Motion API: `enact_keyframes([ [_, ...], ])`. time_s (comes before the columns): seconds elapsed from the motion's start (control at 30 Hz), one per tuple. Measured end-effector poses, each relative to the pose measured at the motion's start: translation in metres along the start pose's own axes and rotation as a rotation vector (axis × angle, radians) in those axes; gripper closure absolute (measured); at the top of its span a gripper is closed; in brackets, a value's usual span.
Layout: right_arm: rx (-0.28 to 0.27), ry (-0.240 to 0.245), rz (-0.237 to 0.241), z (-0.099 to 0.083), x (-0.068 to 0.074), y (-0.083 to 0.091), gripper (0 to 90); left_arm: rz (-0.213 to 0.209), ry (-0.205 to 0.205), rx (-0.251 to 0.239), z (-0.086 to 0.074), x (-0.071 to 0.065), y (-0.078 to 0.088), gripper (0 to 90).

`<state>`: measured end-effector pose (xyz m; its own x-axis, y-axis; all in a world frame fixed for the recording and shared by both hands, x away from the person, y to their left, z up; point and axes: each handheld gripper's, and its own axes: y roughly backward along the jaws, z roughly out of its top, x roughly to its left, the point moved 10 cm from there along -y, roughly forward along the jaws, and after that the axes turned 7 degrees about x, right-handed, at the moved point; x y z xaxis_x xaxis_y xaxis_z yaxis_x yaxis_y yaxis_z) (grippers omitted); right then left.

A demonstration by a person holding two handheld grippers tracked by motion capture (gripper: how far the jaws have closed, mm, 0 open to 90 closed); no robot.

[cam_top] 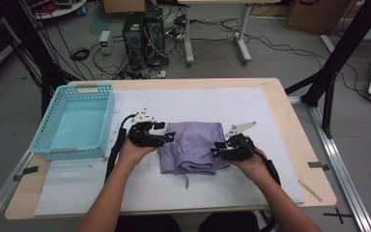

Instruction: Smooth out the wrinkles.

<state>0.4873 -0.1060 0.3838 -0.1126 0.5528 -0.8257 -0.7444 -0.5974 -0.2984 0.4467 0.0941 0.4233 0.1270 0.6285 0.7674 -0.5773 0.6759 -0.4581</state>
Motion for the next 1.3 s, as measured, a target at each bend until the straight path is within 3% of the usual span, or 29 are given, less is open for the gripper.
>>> enact_keyframes([
  [0.07, -0.023, 0.064, 0.018, 0.008, 0.014, 0.006, 63.9, 0.000, 0.000, -0.002, -0.001, -0.001, 0.003, 36.2],
  [0.13, -0.050, 0.093, 0.043, 0.012, 0.026, 0.010, 58.8, 0.004, 0.000, -0.008, -0.001, 0.001, 0.006, 36.2],
  [0.2, -0.042, 0.112, 0.069, 0.009, 0.038, 0.010, 59.1, 0.007, 0.010, -0.021, 0.000, 0.002, 0.008, 36.3],
  [0.27, -0.027, 0.137, 0.075, 0.003, 0.043, 0.003, 64.1, 0.006, 0.008, -0.021, 0.000, 0.003, 0.009, 36.2],
  [0.33, 0.032, 0.135, 0.089, -0.009, 0.045, -0.008, 69.6, 0.004, 0.003, -0.014, -0.001, 0.001, 0.008, 36.0],
  [0.37, 0.055, 0.139, 0.092, -0.015, 0.046, -0.013, 76.8, 0.003, 0.001, -0.013, -0.001, 0.000, 0.007, 36.0],
  [0.43, 0.040, 0.156, 0.065, -0.020, 0.045, -0.014, 90.0, 0.001, -0.003, -0.014, -0.001, -0.001, 0.007, 36.0],
  [0.47, 0.041, 0.158, 0.063, -0.020, 0.045, -0.012, 90.0, 0.003, -0.004, -0.015, -0.001, 0.000, 0.008, 36.0],
  [0.7, 0.059, 0.166, 0.027, -0.019, 0.043, 0.007, 90.0, -0.009, -0.001, -0.011, -0.001, -0.002, 0.007, 35.9],
  [0.8, 0.098, 0.132, 0.030, -0.029, 0.039, 0.008, 90.0, -0.019, -0.002, 0.008, -0.005, -0.007, 0.000, 36.1],
  [0.9, 0.023, 0.104, 0.007, -0.022, 0.032, 0.008, 82.5, -0.025, -0.010, 0.026, -0.009, -0.011, -0.008, 36.7],
  [0.97, -0.042, 0.101, 0.018, -0.010, 0.033, 0.010, 76.8, -0.029, -0.003, 0.029, -0.010, -0.011, -0.011, 36.7],
  [1.0, -0.050, 0.101, 0.023, -0.006, 0.034, 0.008, 75.9, -0.027, -0.005, 0.028, -0.010, -0.011, -0.012, 36.8],
  [1.07, -0.007, 0.102, 0.041, -0.005, 0.038, -0.002, 77.8, -0.027, -0.004, 0.020, -0.009, -0.011, -0.012, 36.7],
  [1.13, 0.100, 0.096, 0.049, -0.017, 0.042, -0.016, 85.1, -0.018, -0.005, 0.014, -0.008, -0.009, -0.008, 36.7],
  [1.17, 0.071, 0.110, 0.037, -0.019, 0.043, -0.017, 87.7, -0.018, 0.001, 0.006, -0.007, -0.007, -0.006, 36.8],
  [1.3, 0.045, 0.081, 0.021, -0.027, 0.043, -0.008, 89.2, -0.015, 0.012, 0.000, -0.006, -0.004, -0.002, 36.8],
])
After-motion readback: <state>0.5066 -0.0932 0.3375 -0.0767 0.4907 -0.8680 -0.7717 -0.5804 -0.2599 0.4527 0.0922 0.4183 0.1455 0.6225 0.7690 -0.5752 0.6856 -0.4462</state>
